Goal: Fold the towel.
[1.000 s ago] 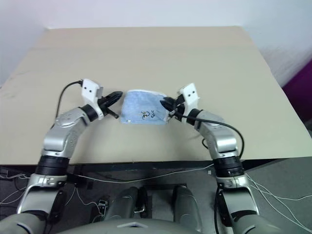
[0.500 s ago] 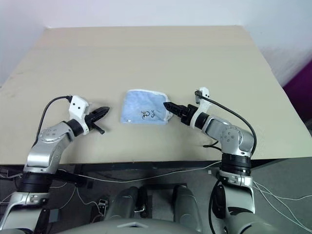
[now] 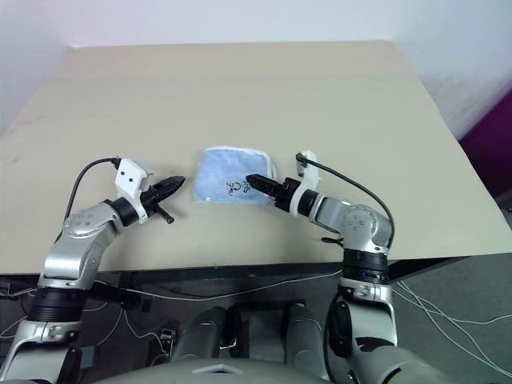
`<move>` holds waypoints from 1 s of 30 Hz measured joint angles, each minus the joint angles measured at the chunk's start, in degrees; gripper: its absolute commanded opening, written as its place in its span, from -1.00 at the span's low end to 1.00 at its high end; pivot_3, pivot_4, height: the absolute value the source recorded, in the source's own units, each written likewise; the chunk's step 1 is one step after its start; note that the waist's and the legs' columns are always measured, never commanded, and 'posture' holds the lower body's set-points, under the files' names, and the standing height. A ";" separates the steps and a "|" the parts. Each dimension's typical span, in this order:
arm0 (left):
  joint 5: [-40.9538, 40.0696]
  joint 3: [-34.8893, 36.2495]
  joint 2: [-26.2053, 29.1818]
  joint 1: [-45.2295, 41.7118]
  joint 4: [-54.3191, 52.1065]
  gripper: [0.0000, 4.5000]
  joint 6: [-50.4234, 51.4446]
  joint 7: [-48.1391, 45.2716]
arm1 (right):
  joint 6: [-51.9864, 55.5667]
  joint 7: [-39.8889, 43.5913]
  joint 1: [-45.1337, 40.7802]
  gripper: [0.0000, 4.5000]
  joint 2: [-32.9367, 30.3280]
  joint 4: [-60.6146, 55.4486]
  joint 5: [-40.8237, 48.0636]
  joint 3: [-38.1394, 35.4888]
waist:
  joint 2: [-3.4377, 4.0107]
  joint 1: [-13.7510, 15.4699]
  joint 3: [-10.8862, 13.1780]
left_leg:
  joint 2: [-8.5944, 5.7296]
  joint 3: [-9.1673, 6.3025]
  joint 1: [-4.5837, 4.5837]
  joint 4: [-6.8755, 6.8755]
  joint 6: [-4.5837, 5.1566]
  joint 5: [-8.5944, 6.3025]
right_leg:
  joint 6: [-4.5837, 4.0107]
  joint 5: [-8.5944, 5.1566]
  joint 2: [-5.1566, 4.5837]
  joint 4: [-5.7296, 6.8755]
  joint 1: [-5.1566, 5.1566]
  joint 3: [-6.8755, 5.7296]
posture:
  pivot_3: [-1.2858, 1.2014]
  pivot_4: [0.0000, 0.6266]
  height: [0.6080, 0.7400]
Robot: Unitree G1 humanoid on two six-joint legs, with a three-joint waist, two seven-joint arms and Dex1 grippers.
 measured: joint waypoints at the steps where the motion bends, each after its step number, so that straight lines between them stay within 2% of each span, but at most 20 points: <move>1: -0.09 0.00 -0.02 0.00 0.00 -1.00 -0.03 -0.07 | 0.14 -0.62 -0.40 0.92 0.62 0.60 0.39 -0.54 | 0.00 0.07 0.00 | 0.00 0.02 -0.01 0.01 0.01 0.00 | 0.00 0.00 -0.01 0.00 0.00 0.00 | 0.03 -0.52 1.00; 3: -0.16 0.00 -0.29 0.00 0.00 -1.00 -0.04 -0.10 | 0.51 -1.79 -1.04 0.73 1.34 1.63 0.97 -1.77 | 0.00 0.14 0.00 | -0.02 0.02 -0.01 0.02 0.02 -0.01 | 0.01 0.00 -0.03 0.00 0.01 0.00 | 0.03 -0.52 1.00; 10: -0.33 -0.02 -0.59 0.72 -0.03 -1.00 -0.06 -0.28 | 1.79 -4.51 -1.14 -0.37 1.84 2.62 2.74 -4.38 | 0.00 0.22 0.00 | -0.02 0.02 -0.03 0.04 0.02 -0.01 | 0.01 0.00 -0.03 0.01 0.00 -0.01 | 0.03 -0.52 1.00; 14: -0.34 -0.02 -0.59 0.72 -0.04 -1.00 -0.06 -0.49 | 2.22 -5.17 -1.13 -0.92 2.04 2.23 4.43 -5.09 | -0.01 0.19 -0.01 | -0.02 0.02 -0.03 0.04 0.02 -0.01 | 0.01 0.00 -0.02 0.01 0.00 -0.01 | 0.03 -0.52 1.00; 15: -0.34 -0.03 -0.60 0.72 -0.04 -1.00 -0.06 -0.64 | 2.27 -5.32 -1.12 -0.98 2.08 2.07 4.94 -5.21 | -0.01 0.16 -0.01 | -0.02 0.02 -0.03 0.04 0.04 -0.02 | 0.01 0.00 -0.02 0.01 0.00 -0.01 | 0.03 -0.52 1.00; 23: -0.34 -0.07 -0.74 0.59 -0.03 -1.00 -0.57 -1.13 | -0.94 -7.40 -0.61 -0.98 1.27 -0.20 8.06 -9.01 | -0.01 0.43 0.00 | -0.04 0.02 -0.05 0.06 0.04 -0.03 | 0.01 0.00 -0.04 0.01 0.00 -0.01 | 0.03 -0.52 1.00; 26: -0.34 -0.12 -0.95 0.48 0.01 -1.00 -0.75 -1.43 | -5.69 -9.65 -2.24 -0.98 -2.83 -0.25 9.21 -14.12 | 0.01 0.63 0.01 | -0.09 0.01 -0.09 0.09 0.07 -0.04 | 0.02 0.01 -0.09 0.02 -0.01 -0.01 | 0.03 -0.52 1.00; 30: -0.31 -0.77 -1.66 -0.99 1.19 -1.00 -1.09 -2.53 | -14.12 -12.25 -5.85 -0.98 -12.75 -0.06 9.35 -21.67 | 0.02 0.63 0.02 | -0.07 0.00 -0.26 0.22 0.03 -0.01 | 0.03 0.00 -0.07 0.03 -0.12 -0.04 | 0.03 -0.52 1.00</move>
